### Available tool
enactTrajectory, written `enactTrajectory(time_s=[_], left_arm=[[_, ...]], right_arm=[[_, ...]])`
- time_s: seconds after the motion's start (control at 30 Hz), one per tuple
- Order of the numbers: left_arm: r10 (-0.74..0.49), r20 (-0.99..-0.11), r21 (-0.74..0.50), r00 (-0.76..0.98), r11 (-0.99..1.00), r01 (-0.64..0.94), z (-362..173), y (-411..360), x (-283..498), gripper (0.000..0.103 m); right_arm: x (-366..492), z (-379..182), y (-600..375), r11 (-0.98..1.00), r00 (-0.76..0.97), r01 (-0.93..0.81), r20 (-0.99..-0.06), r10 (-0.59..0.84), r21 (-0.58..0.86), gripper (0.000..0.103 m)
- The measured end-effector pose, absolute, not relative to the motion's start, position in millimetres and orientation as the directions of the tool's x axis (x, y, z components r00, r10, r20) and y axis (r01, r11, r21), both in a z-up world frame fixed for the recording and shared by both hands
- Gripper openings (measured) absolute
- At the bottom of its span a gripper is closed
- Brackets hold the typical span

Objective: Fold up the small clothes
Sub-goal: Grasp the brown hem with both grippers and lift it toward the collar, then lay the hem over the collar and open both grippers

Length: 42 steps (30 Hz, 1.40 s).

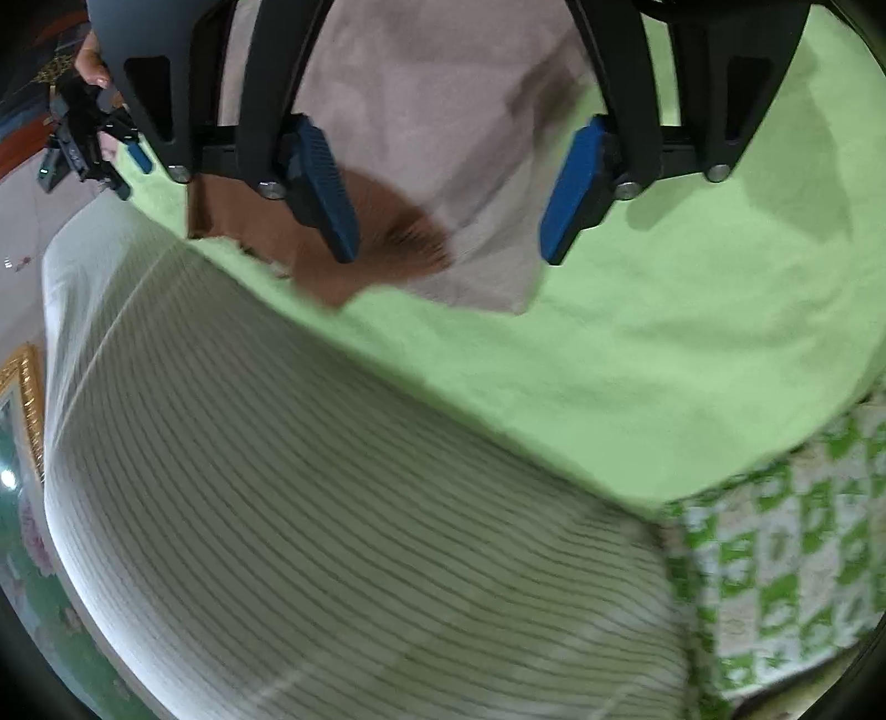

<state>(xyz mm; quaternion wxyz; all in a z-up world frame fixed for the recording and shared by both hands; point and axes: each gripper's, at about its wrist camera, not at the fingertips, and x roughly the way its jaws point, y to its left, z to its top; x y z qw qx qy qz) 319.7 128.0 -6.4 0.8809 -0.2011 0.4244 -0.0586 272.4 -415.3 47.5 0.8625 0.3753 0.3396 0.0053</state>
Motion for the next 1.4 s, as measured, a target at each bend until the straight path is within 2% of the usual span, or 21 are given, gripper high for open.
enactTrajectory(time_s=[0.1,0.43,0.6,0.7,0.8,0.87,0.97,1.0,1.03,1.07,1.1,1.13,1.17,1.27,1.4], left_arm=[[-0.272,-0.739,-0.414,0.616,0.905,-0.097,-15.0,143.4,294.3,0.077],[-0.284,-0.840,-0.435,0.462,0.862,-0.262,-85.6,173.3,204.2,0.079],[-0.337,-0.830,-0.510,0.445,0.782,-0.358,-109.8,182.1,173.1,0.079],[-0.358,-0.821,-0.532,0.444,0.763,-0.368,-113.0,175.6,173.1,0.080],[-0.365,-0.815,-0.537,0.449,0.768,-0.350,-107.3,165.6,182.9,0.081],[-0.373,-0.822,-0.533,0.430,0.769,-0.352,-110.4,157.6,193.4,0.083],[-0.367,-0.824,-0.532,0.431,0.762,-0.369,-114.9,151.8,198.0,0.081],[-0.357,-0.822,-0.530,0.443,0.765,-0.367,-114.5,149.5,198.1,0.071],[-0.347,-0.820,-0.525,0.455,0.772,-0.358,-113.5,147.2,198.2,0.063],[-0.344,-0.821,-0.518,0.455,0.785,-0.341,-113.5,144.3,199.7,0.040],[-0.350,-0.822,-0.517,0.449,0.789,-0.331,-113.7,142.3,202.4,0.020],[-0.357,-0.819,-0.522,0.450,0.789,-0.324,-112.1,142.3,203.7,0.019],[-0.358,-0.807,-0.531,0.469,0.788,-0.312,-105.4,143.6,203.3,0.016],[-0.341,-0.783,-0.529,0.521,0.806,-0.266,-85.8,147.2,198.4,0.016],[-0.313,-0.825,-0.468,0.471,0.846,-0.257,-100.6,148.9,200.5,0.020]], right_arm=[[246.5,42.3,-413.5,0.741,0.753,0.259,-0.610,0.246,0.619,0.069],[165.9,0.7,-396.8,0.767,0.660,0.329,-0.715,0.230,0.551,0.070],[139.5,-22.3,-397.3,0.719,0.627,0.392,-0.738,0.249,0.575,0.071],[135.6,-28.1,-392.2,0.700,0.617,0.407,-0.742,0.263,0.587,0.071],[141.0,-19.6,-385.2,0.751,0.613,0.401,-0.763,0.205,0.524,0.071],[149.4,-16.9,-380.5,0.769,0.614,0.368,-0.758,0.222,0.523,0.072],[160.3,-25.8,-378.8,0.777,0.564,0.397,-0.798,0.214,0.489,0.075],[161.6,-28.3,-379.5,0.771,0.564,0.395,-0.794,0.225,0.499,0.074],[162.4,-30.3,-380.0,0.767,0.566,0.394,-0.791,0.232,0.507,0.062],[163.3,-32.0,-380.3,0.772,0.555,0.395,-0.799,0.231,0.498,0.051],[163.5,-33.2,-381.3,0.775,0.546,0.392,-0.803,0.237,0.496,0.020],[162.3,-32.2,-385.3,0.763,0.551,0.390,-0.795,0.255,0.515,0.009],[157.1,-27.0,-390.4,0.751,0.574,0.387,-0.777,0.259,0.536,0.008],[141.3,-6.6,-407.9,0.761,0.619,0.389,-0.759,0.202,0.520,0.007],[145.8,-21.0,-411.8,0.773,0.553,0.405,-0.804,0.217,0.488,0.007]])
